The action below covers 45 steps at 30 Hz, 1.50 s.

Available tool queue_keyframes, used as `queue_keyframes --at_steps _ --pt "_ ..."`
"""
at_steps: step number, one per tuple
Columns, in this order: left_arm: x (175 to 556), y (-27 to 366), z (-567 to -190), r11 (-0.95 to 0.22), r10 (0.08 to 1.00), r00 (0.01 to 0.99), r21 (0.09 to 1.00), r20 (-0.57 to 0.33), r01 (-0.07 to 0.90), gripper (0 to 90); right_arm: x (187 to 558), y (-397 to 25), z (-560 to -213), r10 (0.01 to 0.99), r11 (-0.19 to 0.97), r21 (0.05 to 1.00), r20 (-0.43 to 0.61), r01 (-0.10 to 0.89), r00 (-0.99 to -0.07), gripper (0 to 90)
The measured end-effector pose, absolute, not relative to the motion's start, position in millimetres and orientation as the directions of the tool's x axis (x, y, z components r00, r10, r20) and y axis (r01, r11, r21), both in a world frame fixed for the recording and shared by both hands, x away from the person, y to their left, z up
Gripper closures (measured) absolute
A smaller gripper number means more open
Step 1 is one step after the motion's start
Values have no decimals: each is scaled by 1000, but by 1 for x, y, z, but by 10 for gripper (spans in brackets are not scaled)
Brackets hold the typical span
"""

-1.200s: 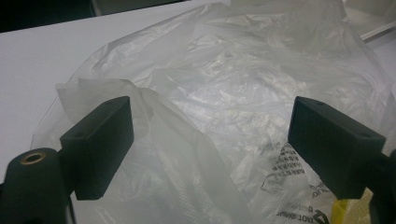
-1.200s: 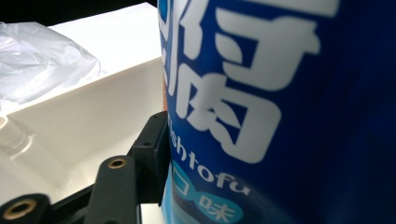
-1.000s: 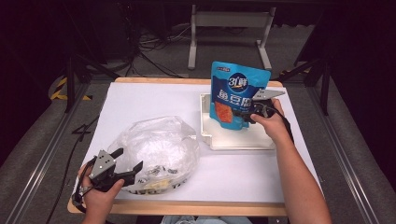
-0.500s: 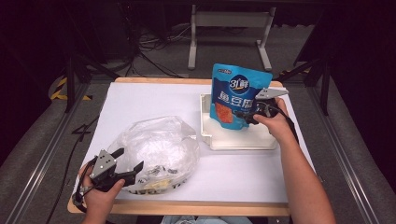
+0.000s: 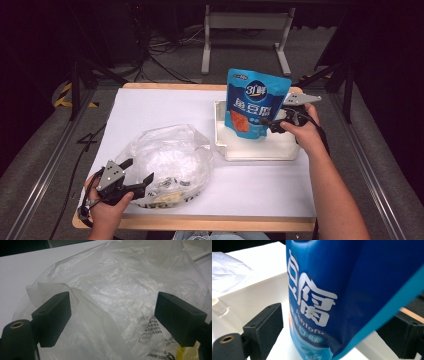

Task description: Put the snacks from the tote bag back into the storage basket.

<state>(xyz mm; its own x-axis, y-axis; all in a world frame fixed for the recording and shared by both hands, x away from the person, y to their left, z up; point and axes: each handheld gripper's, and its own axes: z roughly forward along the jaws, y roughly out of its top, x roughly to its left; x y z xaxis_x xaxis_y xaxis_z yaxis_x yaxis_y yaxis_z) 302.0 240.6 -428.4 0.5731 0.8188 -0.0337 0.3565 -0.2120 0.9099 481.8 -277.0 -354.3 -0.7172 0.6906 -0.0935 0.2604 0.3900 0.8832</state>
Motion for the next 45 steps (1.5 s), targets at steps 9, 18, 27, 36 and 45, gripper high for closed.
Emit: queue_keyframes --at_steps 9,18,27,36,45 --pt "302 240 -429 -216 819 573 907 -33 361 148 460 -288 -336 707 404 879 -123 255 -697 113" --pt "303 239 -429 -218 819 573 907 -31 361 148 435 -302 -325 714 380 890 -111 251 -691 105" --pt "302 239 -428 -221 814 580 905 -34 364 149 394 -304 -314 709 362 896 -85 258 -700 104" --pt "302 239 -427 -223 809 586 903 -39 367 148 356 -300 -321 700 386 868 -55 313 -712 97" --pt "301 240 -426 -219 808 588 906 -41 363 146 336 -292 -330 677 423 854 -74 304 -733 94"
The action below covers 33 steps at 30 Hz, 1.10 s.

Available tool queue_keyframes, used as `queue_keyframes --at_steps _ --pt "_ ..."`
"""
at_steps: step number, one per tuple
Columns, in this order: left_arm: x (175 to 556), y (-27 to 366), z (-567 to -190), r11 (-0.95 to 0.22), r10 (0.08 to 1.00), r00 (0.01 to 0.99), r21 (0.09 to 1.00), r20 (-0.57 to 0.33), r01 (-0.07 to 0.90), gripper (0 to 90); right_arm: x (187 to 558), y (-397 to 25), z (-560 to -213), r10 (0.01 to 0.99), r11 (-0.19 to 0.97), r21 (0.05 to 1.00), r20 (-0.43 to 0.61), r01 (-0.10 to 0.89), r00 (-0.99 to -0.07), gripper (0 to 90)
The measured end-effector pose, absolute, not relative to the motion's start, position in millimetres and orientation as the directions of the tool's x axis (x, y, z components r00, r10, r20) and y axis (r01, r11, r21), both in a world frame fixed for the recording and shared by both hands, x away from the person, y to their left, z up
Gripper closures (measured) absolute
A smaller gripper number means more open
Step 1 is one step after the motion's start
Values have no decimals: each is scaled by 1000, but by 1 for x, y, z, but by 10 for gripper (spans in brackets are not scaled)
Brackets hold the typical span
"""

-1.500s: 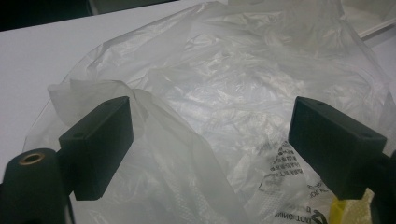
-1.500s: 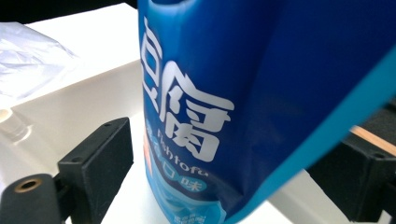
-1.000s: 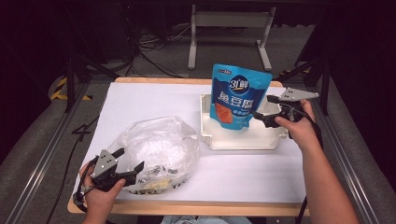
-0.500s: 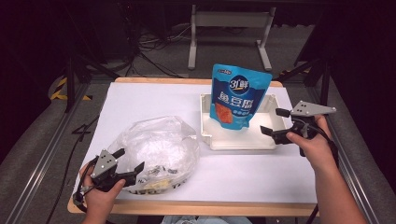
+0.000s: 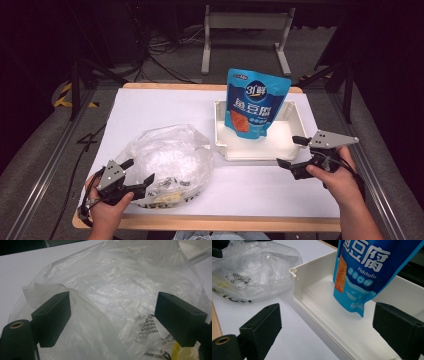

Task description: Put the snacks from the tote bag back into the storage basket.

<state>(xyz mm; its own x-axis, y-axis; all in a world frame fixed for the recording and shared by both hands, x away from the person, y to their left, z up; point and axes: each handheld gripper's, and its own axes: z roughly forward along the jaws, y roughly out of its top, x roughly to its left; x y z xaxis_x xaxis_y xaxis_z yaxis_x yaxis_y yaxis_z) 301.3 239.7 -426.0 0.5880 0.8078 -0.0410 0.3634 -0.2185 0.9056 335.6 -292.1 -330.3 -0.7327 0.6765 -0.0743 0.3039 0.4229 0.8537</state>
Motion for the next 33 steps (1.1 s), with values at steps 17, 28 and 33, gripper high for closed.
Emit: queue_keyframes --at_steps 17,28,33 --pt "299 238 -424 -240 783 621 903 -36 356 143 316 -283 -356 662 415 860 -63 295 -747 85" --pt "297 238 -424 -257 755 655 904 -32 341 138 315 -273 -384 652 443 832 -45 333 -756 48" --pt "297 238 -424 -265 756 654 900 -29 346 134 317 -268 -393 646 496 782 -43 377 -762 48"
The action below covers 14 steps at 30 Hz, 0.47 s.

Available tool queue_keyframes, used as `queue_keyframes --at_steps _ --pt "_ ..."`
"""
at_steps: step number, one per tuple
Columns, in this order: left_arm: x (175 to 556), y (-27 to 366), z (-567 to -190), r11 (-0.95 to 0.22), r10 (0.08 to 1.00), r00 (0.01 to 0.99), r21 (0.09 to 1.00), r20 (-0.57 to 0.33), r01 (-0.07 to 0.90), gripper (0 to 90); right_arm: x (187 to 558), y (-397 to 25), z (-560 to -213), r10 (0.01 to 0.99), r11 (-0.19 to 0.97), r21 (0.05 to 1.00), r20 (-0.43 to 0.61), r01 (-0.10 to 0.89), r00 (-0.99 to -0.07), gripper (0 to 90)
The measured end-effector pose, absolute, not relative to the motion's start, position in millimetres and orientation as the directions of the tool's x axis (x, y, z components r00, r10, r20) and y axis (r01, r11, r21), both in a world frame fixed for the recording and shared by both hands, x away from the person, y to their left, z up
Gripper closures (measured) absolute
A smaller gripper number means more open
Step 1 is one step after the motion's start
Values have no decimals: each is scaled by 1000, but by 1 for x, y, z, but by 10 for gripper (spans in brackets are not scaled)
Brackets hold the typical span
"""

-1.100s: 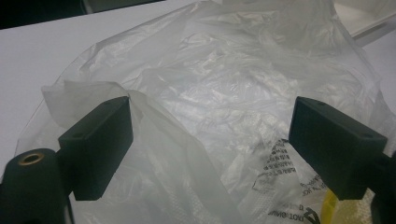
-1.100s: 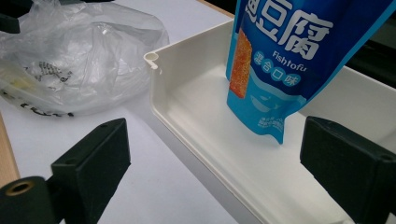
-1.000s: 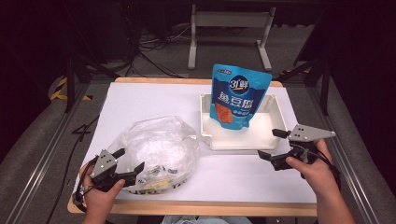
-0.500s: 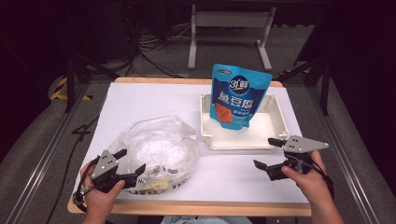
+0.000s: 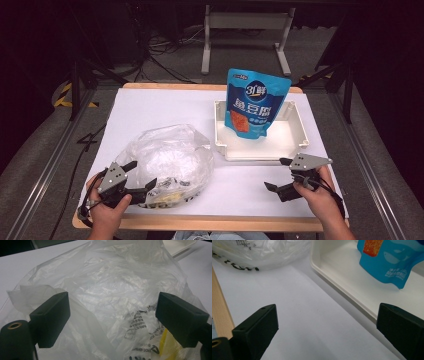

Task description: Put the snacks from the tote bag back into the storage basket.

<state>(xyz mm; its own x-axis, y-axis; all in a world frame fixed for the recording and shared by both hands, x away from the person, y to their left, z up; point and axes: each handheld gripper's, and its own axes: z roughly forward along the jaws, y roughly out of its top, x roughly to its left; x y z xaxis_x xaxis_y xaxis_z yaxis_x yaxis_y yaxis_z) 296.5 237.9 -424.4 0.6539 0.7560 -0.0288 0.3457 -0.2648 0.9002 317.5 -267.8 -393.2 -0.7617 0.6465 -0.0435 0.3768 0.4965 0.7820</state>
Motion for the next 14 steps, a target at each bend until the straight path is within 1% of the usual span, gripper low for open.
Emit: queue_keyframes --at_steps 6,14 --pt "295 239 -424 -263 755 655 902 -28 342 130 323 -263 -403 649 491 778 -25 393 -760 48" --pt "295 239 -424 -263 747 664 904 -29 336 112 326 -265 -409 651 464 803 -24 374 -758 48"
